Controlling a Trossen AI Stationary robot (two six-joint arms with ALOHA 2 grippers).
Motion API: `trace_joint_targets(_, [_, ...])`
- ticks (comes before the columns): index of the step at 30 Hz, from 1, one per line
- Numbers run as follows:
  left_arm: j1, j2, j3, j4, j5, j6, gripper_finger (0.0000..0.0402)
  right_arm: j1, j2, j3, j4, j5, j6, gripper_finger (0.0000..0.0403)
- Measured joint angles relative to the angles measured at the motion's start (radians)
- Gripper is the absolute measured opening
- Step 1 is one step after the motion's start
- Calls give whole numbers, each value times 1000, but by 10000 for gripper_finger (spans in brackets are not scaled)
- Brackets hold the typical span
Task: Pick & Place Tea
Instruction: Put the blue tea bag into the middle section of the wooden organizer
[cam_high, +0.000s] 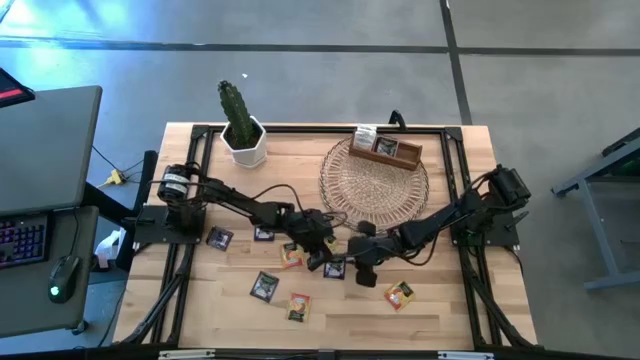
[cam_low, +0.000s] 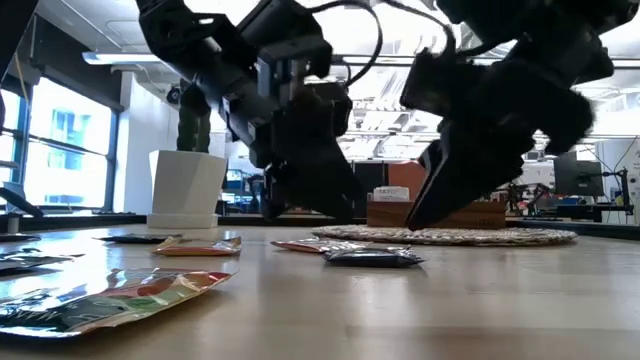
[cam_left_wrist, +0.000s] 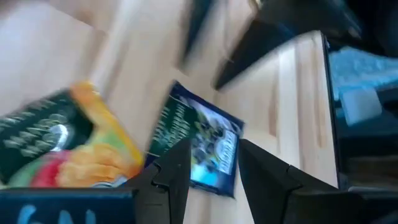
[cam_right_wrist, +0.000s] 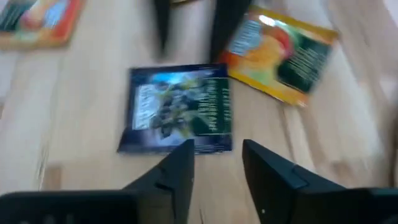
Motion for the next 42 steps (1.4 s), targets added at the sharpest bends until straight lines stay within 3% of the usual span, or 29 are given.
trace_joint_targets(5, [-50,0,2,-3,-33,50,131,-22,28,0,3,-14,251,169])
trace_joint_targets(12, [-76,0,2,-31,-128,50,131,-22,81,2,63,-14,329,165])
trace_joint_targets(30, [-75,0,2,-76,-186,30,130,-14,86,2,70,-49,406,78])
trace_joint_targets(37, [-75,0,2,-76,-195,30,131,-14,87,-1,68,-24,356,10])
trace_joint_targets(42, [-67,-3,2,-112,-248,30,131,-16,78,-2,66,-13,294,5])
